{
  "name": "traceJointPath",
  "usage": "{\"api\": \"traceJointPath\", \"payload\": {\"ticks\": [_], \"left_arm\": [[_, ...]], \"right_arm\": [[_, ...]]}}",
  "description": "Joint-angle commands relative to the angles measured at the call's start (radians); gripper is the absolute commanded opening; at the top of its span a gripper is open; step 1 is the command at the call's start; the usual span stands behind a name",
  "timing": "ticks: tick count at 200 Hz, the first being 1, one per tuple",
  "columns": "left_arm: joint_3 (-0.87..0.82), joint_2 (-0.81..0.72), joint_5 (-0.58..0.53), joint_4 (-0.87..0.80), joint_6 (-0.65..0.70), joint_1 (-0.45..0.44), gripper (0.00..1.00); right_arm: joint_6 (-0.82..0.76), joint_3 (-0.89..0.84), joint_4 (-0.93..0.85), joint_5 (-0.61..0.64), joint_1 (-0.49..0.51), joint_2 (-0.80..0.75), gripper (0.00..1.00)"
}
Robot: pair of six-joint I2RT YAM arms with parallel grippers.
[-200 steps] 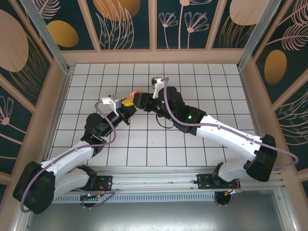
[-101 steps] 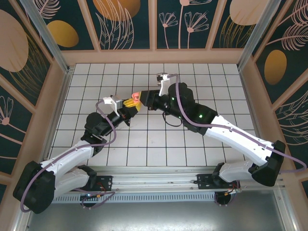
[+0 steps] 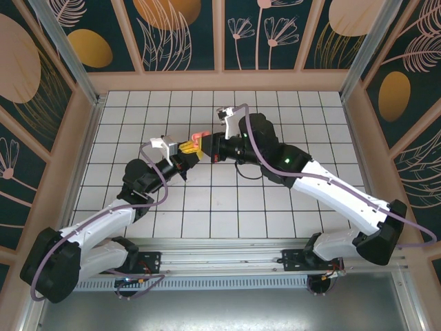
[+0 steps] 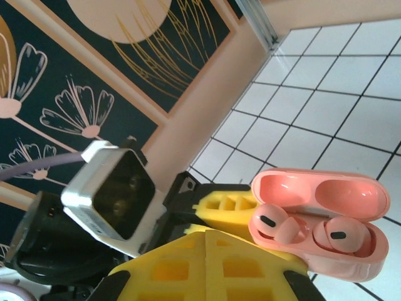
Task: Insert the wireless bluetooth earbuds into the charging case
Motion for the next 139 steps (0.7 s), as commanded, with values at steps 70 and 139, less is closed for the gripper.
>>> {"api": "traceJointPath", "payload": {"ticks": [70, 139], "left_arm": [[0.036, 0.007, 0.042, 0.029, -0.016, 0.001, 0.0], [0.04, 0.019, 0.044, 0.032, -0.016, 0.001, 0.0]], "right_arm": [[-0.029, 0.016, -0.027, -0.071, -0.059, 0.026, 0.0], [-0.038, 0.001, -0.015, -0.112, -0.063, 0.041, 0.0]]}}
